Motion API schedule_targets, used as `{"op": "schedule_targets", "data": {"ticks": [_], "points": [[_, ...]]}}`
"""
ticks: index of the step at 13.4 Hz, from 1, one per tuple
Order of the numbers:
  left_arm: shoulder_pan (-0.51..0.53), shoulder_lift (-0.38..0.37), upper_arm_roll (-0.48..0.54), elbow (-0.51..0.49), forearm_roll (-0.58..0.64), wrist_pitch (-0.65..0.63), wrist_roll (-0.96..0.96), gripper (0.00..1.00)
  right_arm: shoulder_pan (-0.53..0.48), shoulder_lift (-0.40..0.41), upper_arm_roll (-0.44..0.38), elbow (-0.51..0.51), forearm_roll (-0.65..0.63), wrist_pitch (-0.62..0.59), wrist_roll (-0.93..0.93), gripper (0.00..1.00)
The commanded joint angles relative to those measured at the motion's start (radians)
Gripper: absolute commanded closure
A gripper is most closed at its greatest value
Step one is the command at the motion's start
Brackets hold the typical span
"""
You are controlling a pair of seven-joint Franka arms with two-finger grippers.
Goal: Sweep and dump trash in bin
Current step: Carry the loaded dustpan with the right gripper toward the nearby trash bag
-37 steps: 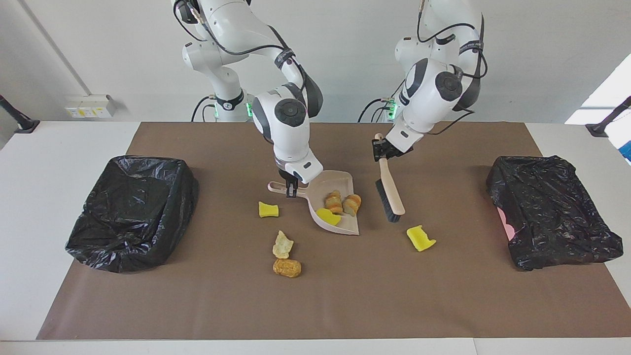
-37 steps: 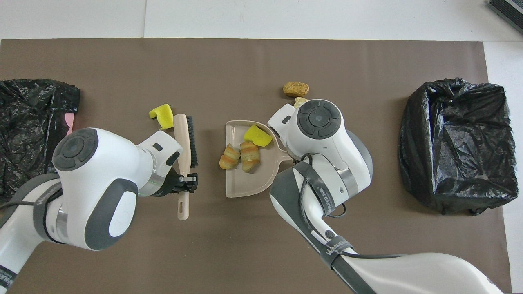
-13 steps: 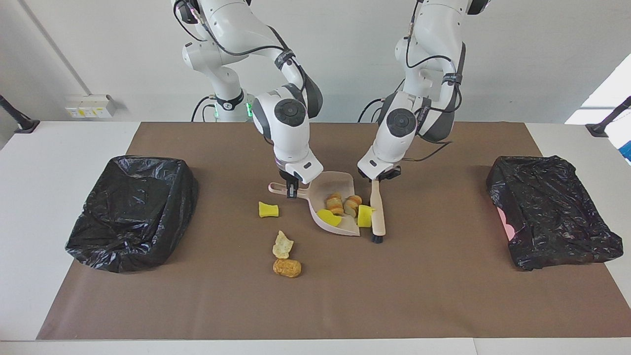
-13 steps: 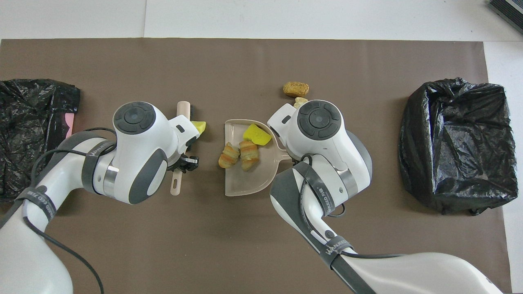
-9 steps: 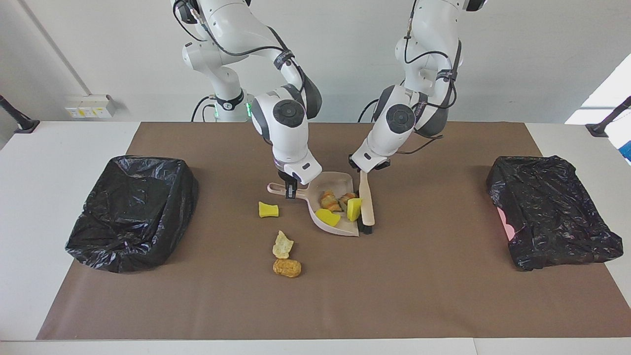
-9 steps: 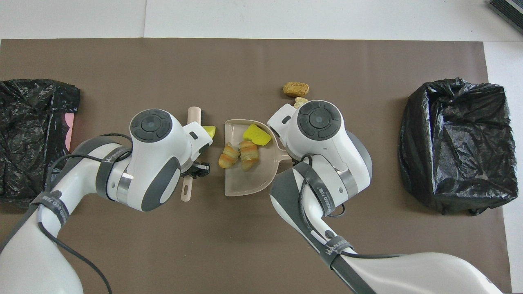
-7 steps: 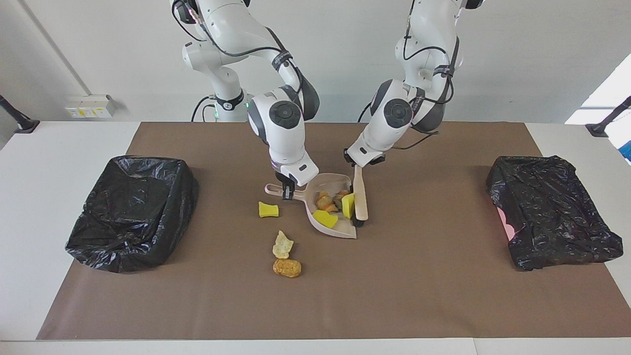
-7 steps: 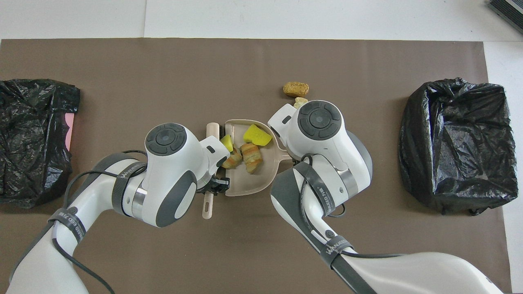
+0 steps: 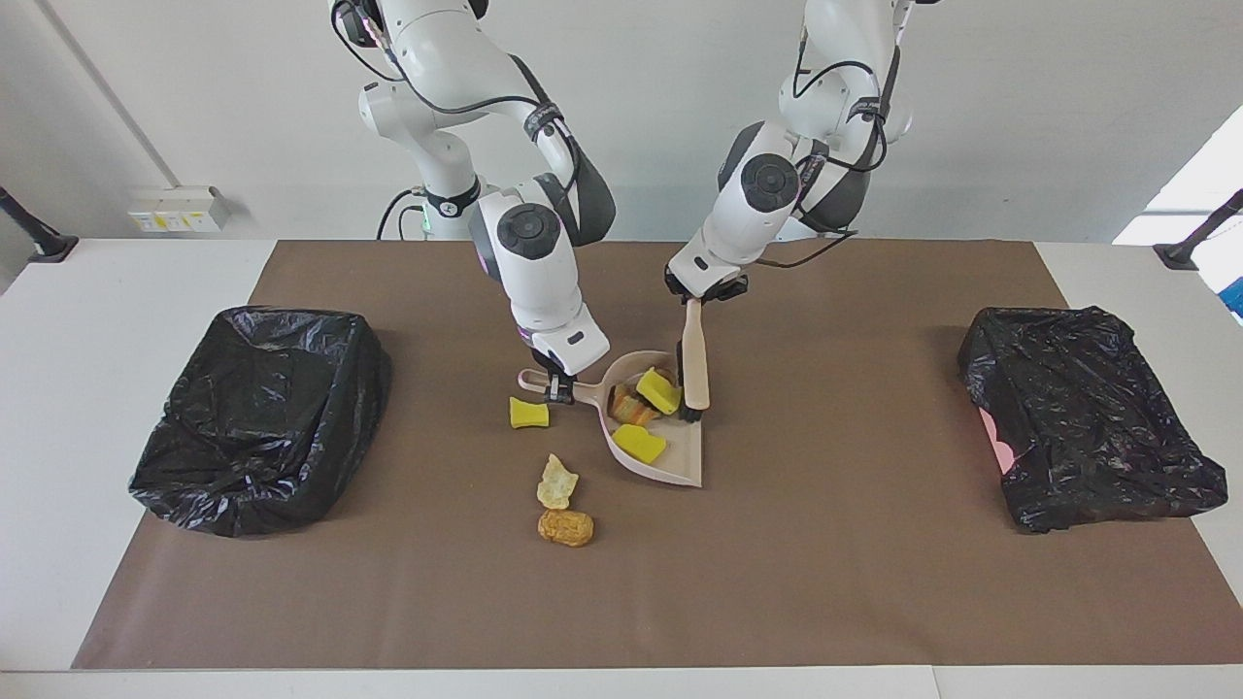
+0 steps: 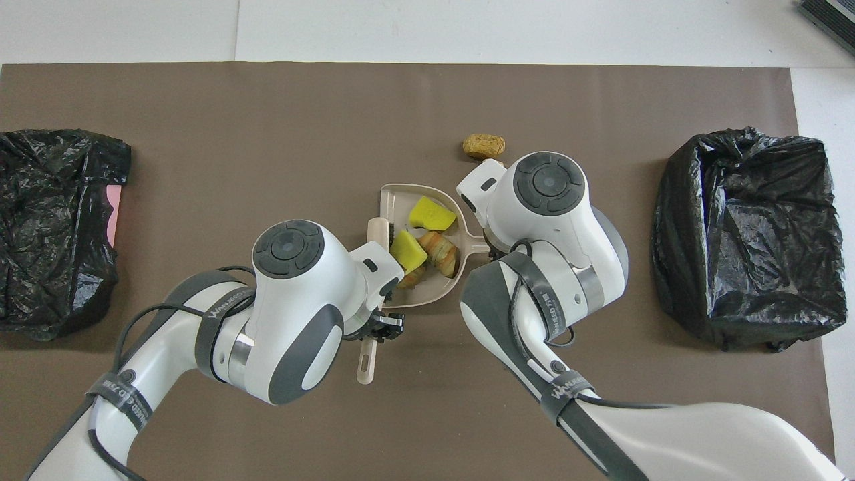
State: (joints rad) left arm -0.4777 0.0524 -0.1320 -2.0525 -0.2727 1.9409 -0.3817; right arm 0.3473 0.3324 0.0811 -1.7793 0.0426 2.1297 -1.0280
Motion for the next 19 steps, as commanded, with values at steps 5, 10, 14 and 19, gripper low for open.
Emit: {"op": "schedule_targets", "data": {"ticks": [5,10,14,19], "points": [[0.036,-0.187,0.002,-0.032,0.093,-0.111,-0.147,1.0,-0.076,-0.036,0.009,-0.003,0.097,0.0,-0.147,1.0],[-0.096,-0.374,-0.009,-0.282,0.092,-0.025,-0.262,1.0,-0.16,-0.078,0.011,0.023,0.097,-0.094,-0.228,1.0],[-0.286,-0.321,-0.009,-0.343,0.078,0.085,-0.442,1.0,-0.246,-0.099,0.005,0.083,0.097,-0.233,-0.305,1.0],[-0.352,-0.232,-0.011,-0.385,-0.014,0.217,-0.373,1.0,-0.411,-0.098,0.005,0.144,0.089,-0.298,-0.516,1.0]]}}
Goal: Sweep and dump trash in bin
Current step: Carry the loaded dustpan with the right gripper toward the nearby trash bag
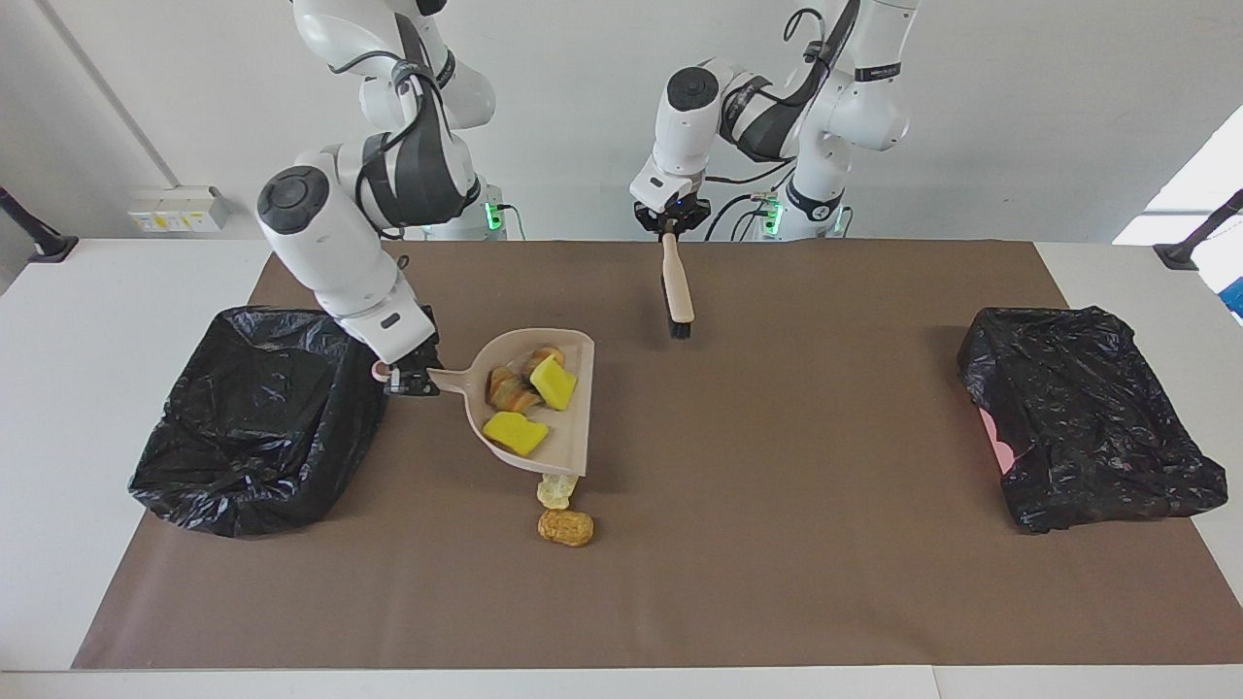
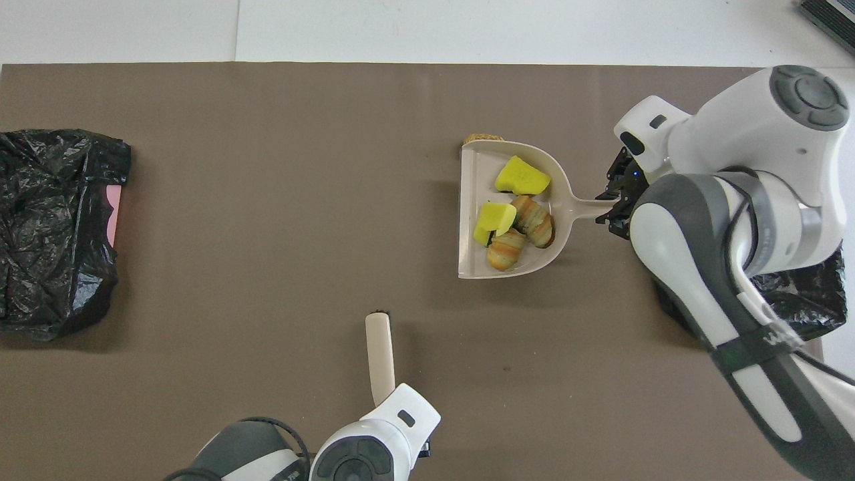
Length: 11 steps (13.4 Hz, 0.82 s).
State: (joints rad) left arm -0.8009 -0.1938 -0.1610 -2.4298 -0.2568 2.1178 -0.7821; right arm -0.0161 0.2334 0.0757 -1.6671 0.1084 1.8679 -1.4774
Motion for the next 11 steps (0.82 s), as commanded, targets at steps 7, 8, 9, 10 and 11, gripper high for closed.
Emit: {"op": "schedule_targets", "data": {"ticks": [7,8,9,10,11], "points": [[-0.103,0.056,0.018,-0.02,-0.072,0.103,0.0,1.0,-0.31,0.001,0.006,0.112,-0.006,-0.136,-0.395,1.0],[-0.116,0.056,0.02,-0.024,-0.072,0.106,-0.005,1.0,-0.35,0.001,0.006,0.116,-0.028,-0.138,-0.421,1.0],[-0.118,0.056,0.02,-0.031,-0.072,0.113,-0.011,1.0,-0.379,0.001,0.004,0.116,-0.067,-0.133,-0.431,1.0],[-0.118,0.059,0.02,-0.038,-0.072,0.114,-0.017,1.0,-0.415,0.001,0.006,0.118,-0.106,-0.125,-0.432,1.0],[-0.118,0.06,0.02,-0.046,-0.068,0.114,-0.02,1.0,-0.438,0.001,0.006,0.128,-0.143,-0.112,-0.434,1.0]]}}
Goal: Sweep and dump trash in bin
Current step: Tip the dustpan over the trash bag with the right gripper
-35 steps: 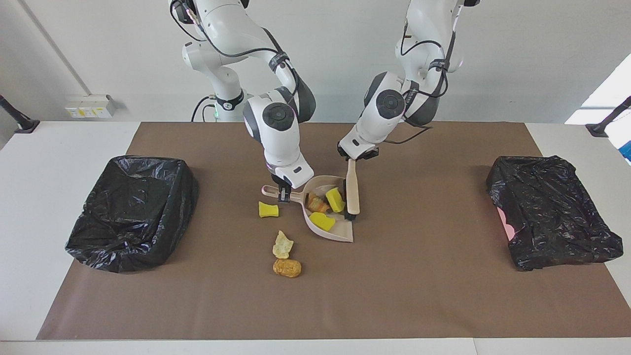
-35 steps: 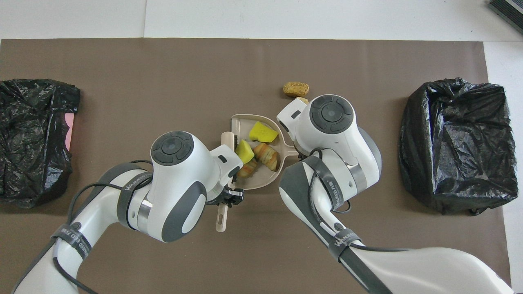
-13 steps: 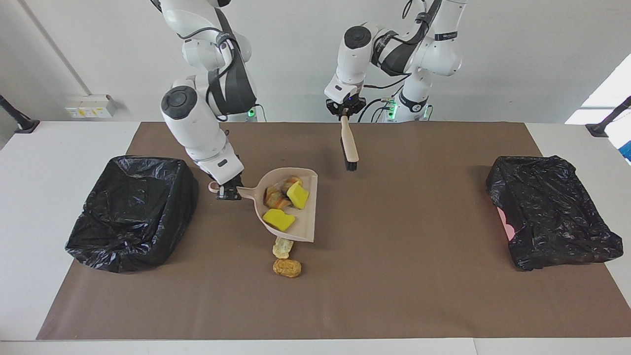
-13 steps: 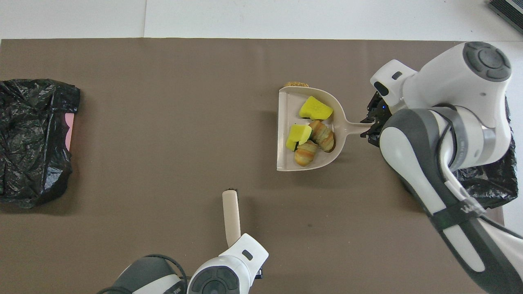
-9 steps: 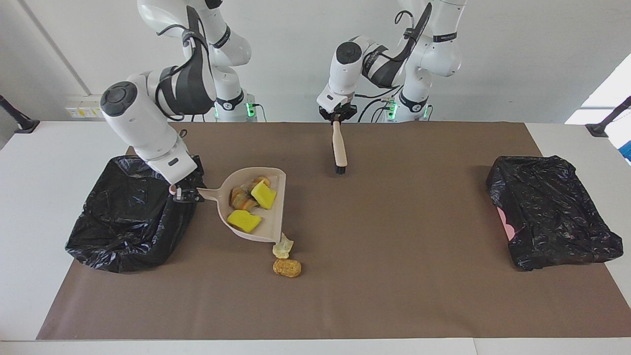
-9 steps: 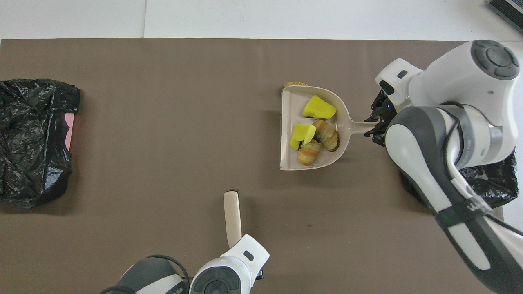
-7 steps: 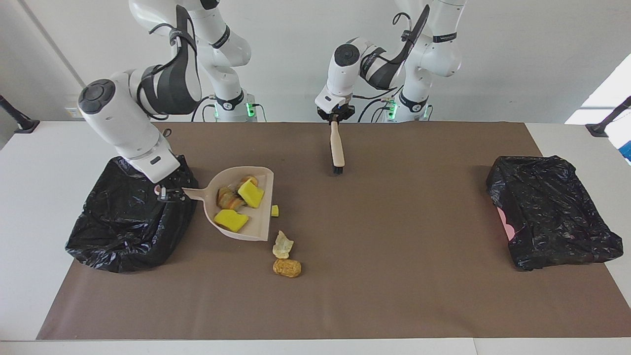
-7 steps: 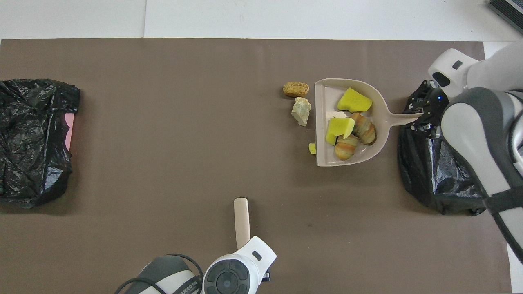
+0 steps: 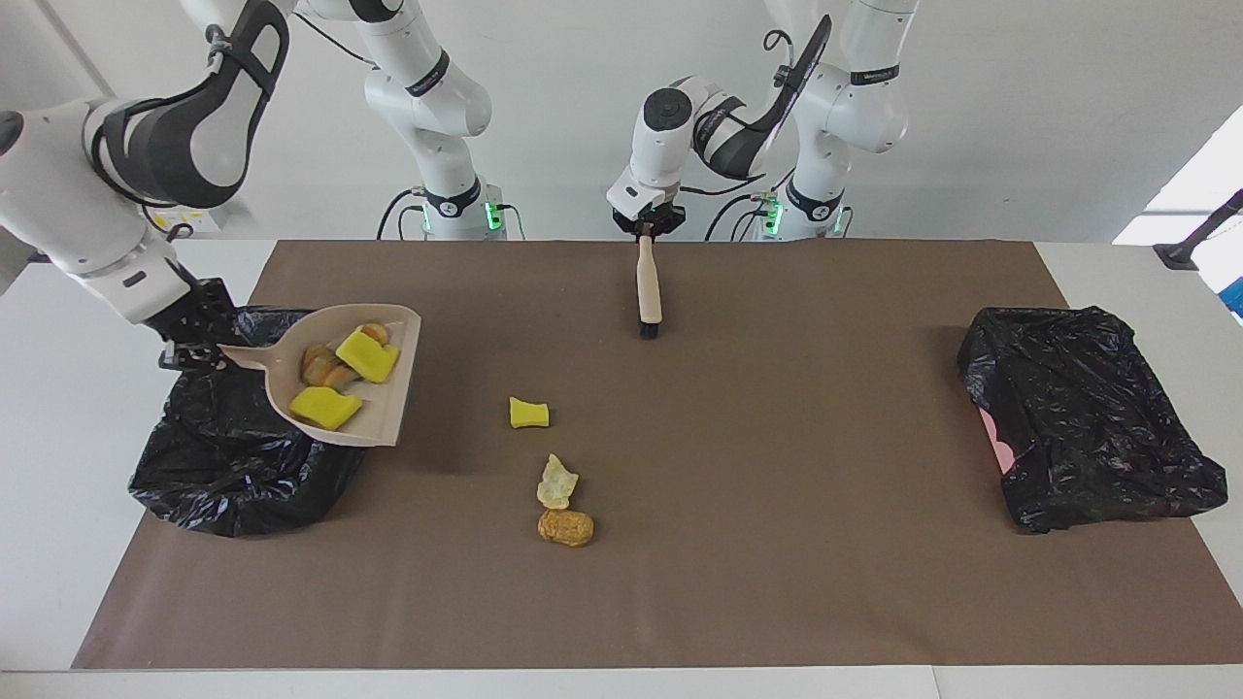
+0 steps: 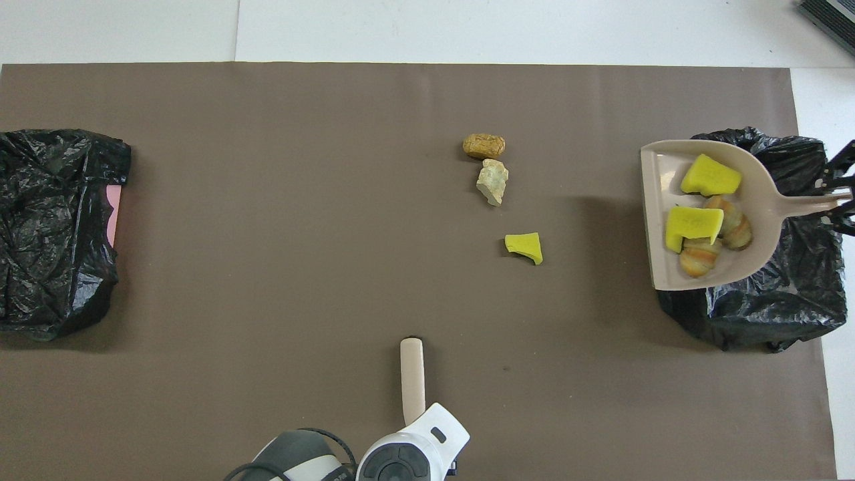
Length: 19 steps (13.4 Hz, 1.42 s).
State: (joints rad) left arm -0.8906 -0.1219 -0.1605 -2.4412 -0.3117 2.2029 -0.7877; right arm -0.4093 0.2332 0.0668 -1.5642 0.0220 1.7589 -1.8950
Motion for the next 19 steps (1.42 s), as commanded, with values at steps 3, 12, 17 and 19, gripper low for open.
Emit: {"op": "schedule_targets", "data": {"ticks": [3,12,17,19], "points": [[-0.028,0.002,0.019,-0.042,0.005,0.029,-0.042,1.0,-0.052,0.0,0.011,0.056,-0.205,0.068,0.008,1.0],[-0.018,0.065,0.019,-0.006,0.082,0.075,-0.127,1.0,0.015,-0.051,0.027,0.004,-0.597,0.119,0.027,1.0],[0.061,0.039,0.027,0.014,0.08,-0.048,-0.033,1.0,0.043,-0.054,0.03,0.004,-0.635,0.154,-0.162,1.0],[0.071,0.036,0.026,0.016,0.08,-0.052,-0.019,1.0,0.066,-0.067,0.03,0.006,-0.674,0.154,-0.167,1.0]]}}
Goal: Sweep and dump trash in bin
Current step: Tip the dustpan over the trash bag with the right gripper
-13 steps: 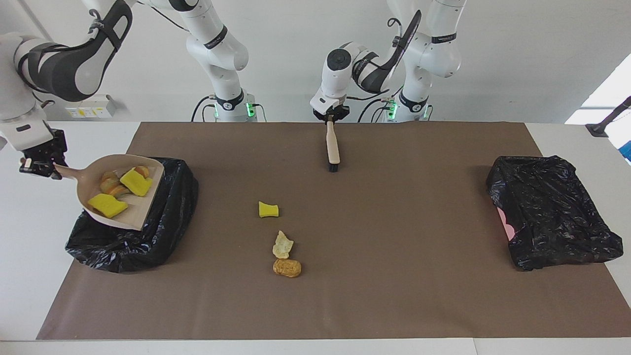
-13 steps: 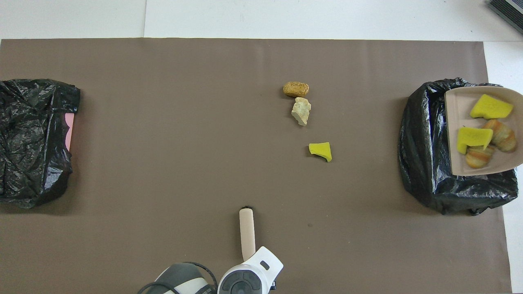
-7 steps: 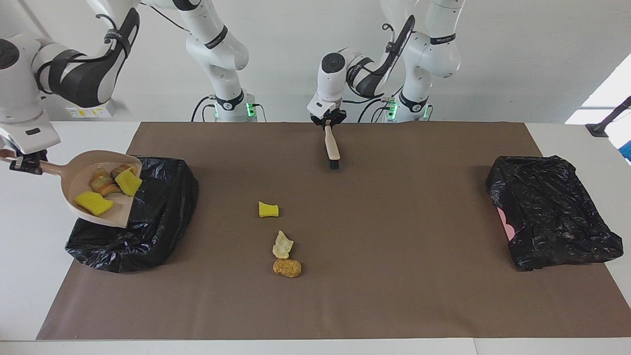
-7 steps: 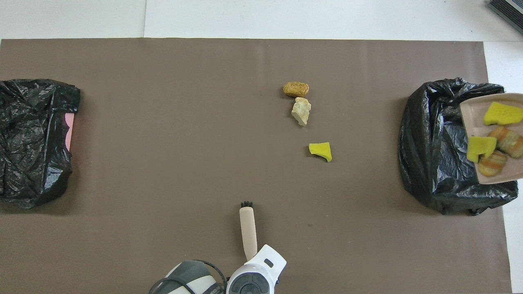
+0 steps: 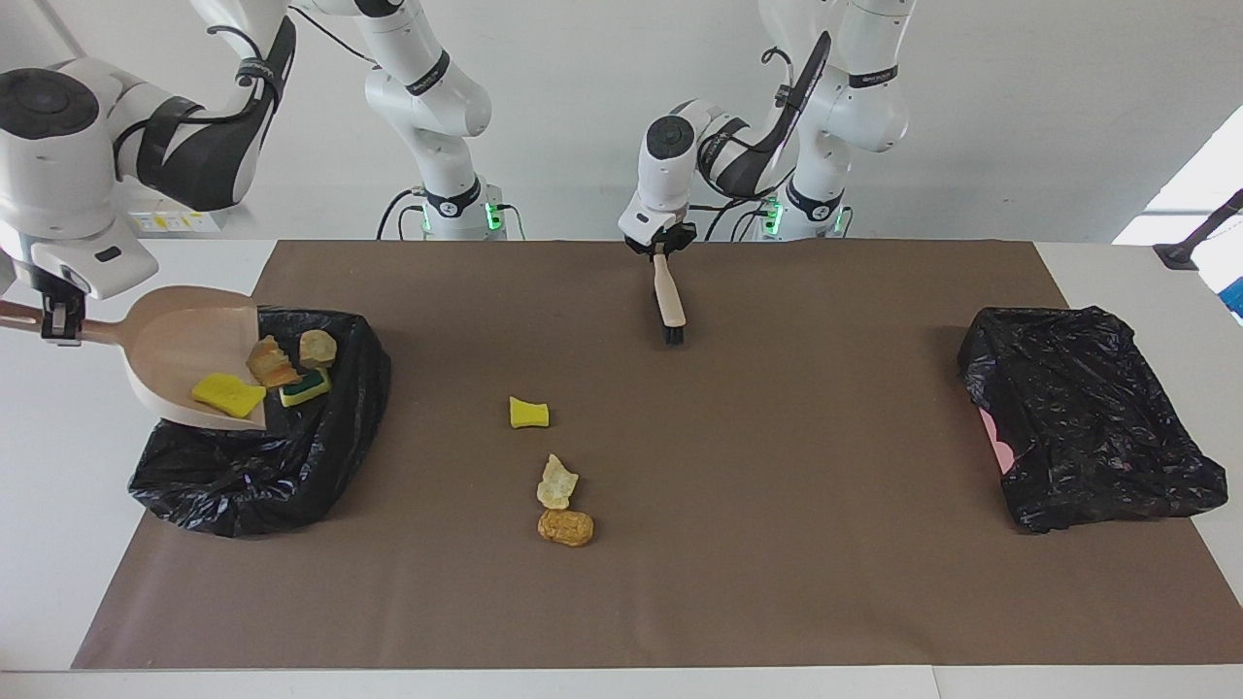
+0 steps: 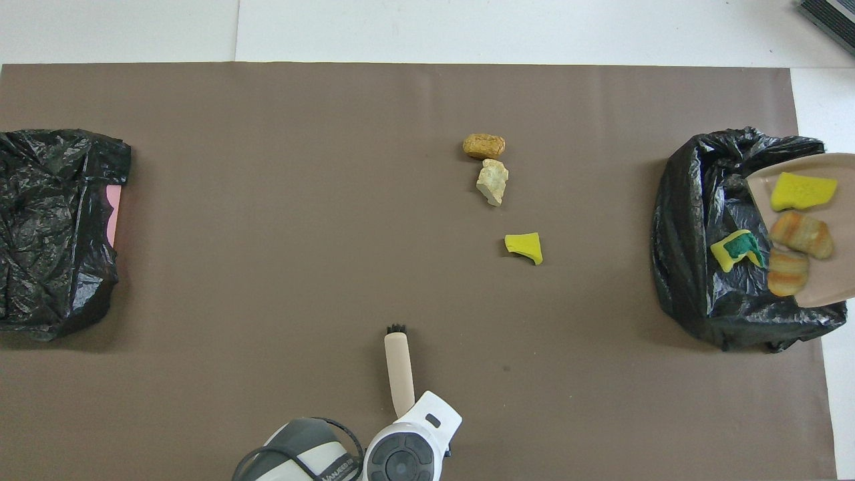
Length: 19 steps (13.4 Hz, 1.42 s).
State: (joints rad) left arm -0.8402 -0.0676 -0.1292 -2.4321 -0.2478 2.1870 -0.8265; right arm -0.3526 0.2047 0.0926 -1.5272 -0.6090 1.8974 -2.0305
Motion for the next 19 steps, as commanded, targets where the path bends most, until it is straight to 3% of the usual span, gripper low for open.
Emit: {"op": "schedule_targets", "data": {"ticks": [1,9,12,13,16,19], "points": [[0.024,-0.018,-0.006,0.008,0.009,-0.036,0.02,1.0,0.01,-0.05,0.004,-0.031,-0.055,0.017,-0.031,1.0],[0.027,-0.005,-0.006,0.039,-0.057,-0.066,0.023,0.95,0.026,-0.103,0.004,-0.025,-0.173,0.015,-0.022,1.0],[0.027,-0.005,-0.004,0.039,-0.057,-0.064,0.024,0.73,0.026,-0.108,0.006,-0.027,-0.154,0.008,-0.01,1.0],[0.027,-0.005,-0.004,0.038,-0.057,-0.061,0.024,0.71,0.026,-0.113,0.01,-0.033,-0.147,0.003,0.018,1.0],[0.026,-0.006,-0.004,0.034,-0.057,-0.061,0.029,0.7,0.023,-0.135,0.007,-0.069,0.032,-0.012,0.07,1.0],[0.027,-0.005,-0.004,0.036,-0.059,-0.061,0.029,0.56,0.041,-0.182,0.01,-0.149,0.124,-0.012,0.218,1.0]]}}
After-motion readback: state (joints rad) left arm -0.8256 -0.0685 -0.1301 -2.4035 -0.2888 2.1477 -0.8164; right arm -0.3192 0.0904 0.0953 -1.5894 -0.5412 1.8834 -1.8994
